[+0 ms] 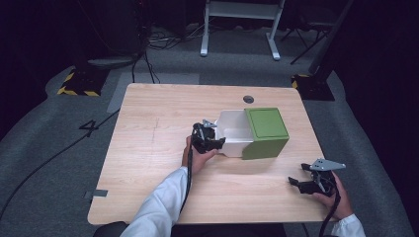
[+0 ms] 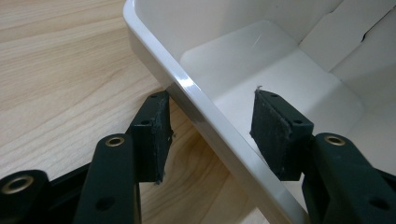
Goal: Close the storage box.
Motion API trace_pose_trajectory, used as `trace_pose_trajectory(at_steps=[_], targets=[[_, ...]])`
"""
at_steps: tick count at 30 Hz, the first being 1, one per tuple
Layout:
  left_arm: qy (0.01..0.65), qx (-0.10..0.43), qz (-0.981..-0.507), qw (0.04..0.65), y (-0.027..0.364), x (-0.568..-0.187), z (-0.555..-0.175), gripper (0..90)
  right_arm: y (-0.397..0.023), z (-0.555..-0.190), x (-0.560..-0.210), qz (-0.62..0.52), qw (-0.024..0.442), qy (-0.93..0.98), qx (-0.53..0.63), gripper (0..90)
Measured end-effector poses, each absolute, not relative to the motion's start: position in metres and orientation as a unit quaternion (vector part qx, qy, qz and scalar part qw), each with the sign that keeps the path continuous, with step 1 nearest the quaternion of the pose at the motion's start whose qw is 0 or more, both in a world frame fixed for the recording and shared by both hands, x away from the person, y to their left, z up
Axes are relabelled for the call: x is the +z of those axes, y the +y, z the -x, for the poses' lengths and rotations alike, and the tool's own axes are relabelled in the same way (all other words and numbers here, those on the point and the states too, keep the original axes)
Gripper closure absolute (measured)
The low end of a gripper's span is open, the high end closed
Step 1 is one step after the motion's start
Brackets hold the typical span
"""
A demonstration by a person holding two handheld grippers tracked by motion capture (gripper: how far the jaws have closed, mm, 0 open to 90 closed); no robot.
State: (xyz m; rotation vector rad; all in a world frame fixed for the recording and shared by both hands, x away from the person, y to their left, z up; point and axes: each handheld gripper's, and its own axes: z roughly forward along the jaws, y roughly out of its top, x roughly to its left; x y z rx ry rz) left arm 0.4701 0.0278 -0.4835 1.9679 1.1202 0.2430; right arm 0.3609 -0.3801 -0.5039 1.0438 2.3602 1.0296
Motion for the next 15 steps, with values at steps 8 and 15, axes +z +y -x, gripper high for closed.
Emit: trace_pose_trajectory(at_steps=[8,15], targets=[[0.438,0.105,-0.791,0.414,0.010,-0.477,-0.476,48.7,-0.380,-0.361,-0.504,-0.370,0.180,0.835,0.365,15.6],[0.432,0.095,-0.795,0.414,-0.007,-0.478,-0.478,47.9,-0.380,-0.361,-0.504,-0.370,0.180,0.835,0.365,15.6]])
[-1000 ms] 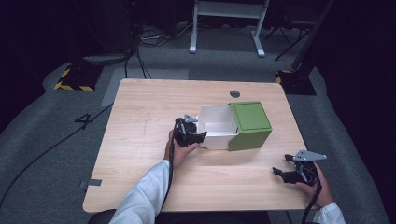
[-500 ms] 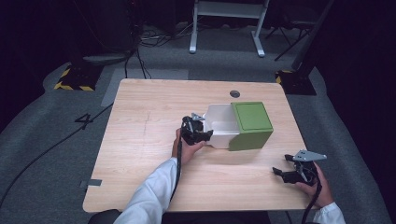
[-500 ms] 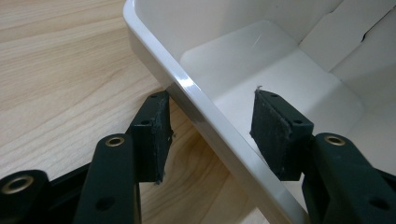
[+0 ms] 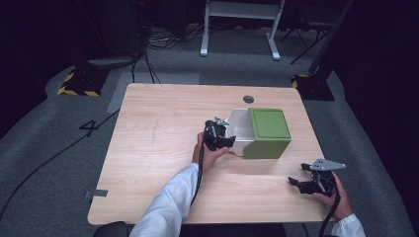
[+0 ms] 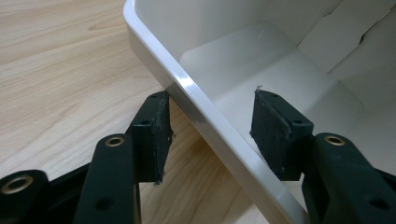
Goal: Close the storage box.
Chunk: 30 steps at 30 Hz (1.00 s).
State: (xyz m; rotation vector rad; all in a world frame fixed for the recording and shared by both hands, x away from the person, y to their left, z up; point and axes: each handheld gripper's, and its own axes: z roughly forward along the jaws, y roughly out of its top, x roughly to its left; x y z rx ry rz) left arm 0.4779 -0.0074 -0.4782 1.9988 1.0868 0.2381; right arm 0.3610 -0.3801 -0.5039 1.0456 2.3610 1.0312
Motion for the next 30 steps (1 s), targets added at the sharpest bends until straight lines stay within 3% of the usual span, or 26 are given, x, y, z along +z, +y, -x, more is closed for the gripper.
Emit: trace_pose_trajectory(at_steps=[30], targets=[[0.407,0.094,-0.813,0.406,-0.047,-0.475,-0.478,42.4,-0.380,-0.361,-0.504,-0.370,0.179,0.836,0.365,15.6]])
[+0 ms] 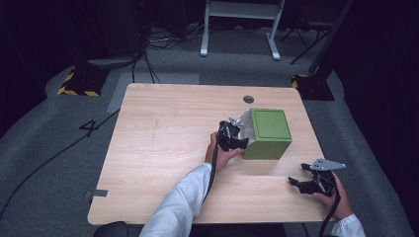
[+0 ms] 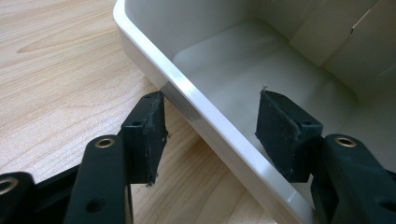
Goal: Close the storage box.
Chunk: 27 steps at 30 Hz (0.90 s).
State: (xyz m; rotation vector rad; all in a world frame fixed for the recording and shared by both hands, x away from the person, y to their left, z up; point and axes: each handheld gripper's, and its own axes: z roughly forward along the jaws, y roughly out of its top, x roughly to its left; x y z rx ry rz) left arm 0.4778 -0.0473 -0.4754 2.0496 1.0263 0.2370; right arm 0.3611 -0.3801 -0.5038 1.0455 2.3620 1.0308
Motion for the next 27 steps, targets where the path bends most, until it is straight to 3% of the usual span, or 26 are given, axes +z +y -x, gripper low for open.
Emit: trace_pose_trajectory(at_steps=[6,27], targets=[[0.391,0.112,-0.820,0.402,-0.044,-0.469,-0.475,37.9,-0.380,-0.361,-0.504,-0.369,0.180,0.836,0.365,15.6],[0.365,0.146,-0.834,0.386,-0.034,-0.454,-0.474,36.7,-0.380,-0.361,-0.504,-0.369,0.182,0.836,0.364,15.6]])
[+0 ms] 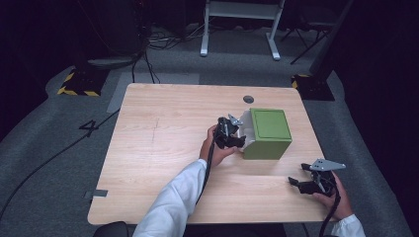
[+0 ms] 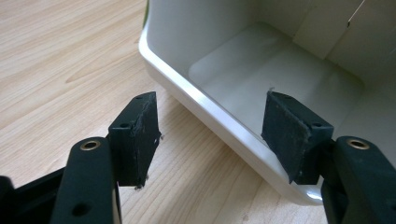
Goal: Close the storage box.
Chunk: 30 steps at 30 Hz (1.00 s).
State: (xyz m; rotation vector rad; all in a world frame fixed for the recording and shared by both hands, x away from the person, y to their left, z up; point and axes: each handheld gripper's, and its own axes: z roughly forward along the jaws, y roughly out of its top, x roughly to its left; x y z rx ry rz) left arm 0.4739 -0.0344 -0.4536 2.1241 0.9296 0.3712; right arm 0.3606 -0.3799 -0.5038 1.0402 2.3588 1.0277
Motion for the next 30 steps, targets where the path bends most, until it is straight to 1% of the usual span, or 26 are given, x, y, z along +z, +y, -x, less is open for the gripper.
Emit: trace_pose_trajectory(at_steps=[9,15,18,24,30], targets=[[0.355,0.155,-0.836,0.390,-0.023,-0.444,-0.471,34.5,-0.380,-0.361,-0.504,-0.369,0.181,0.836,0.364,15.6],[0.340,0.172,-0.843,0.381,-0.005,-0.435,-0.463,31.3,-0.380,-0.361,-0.504,-0.369,0.181,0.836,0.364,15.6],[0.334,0.185,-0.847,0.371,0.003,-0.433,-0.459,27.6,-0.380,-0.361,-0.504,-0.369,0.182,0.836,0.364,15.6],[0.323,0.207,-0.855,0.349,0.020,-0.430,-0.452,24.7,-0.380,-0.361,-0.504,-0.370,0.181,0.835,0.364,15.6],[0.319,0.208,-0.860,0.339,0.039,-0.432,-0.445,22.8,-0.380,-0.361,-0.504,-0.369,0.181,0.835,0.364,15.6]])
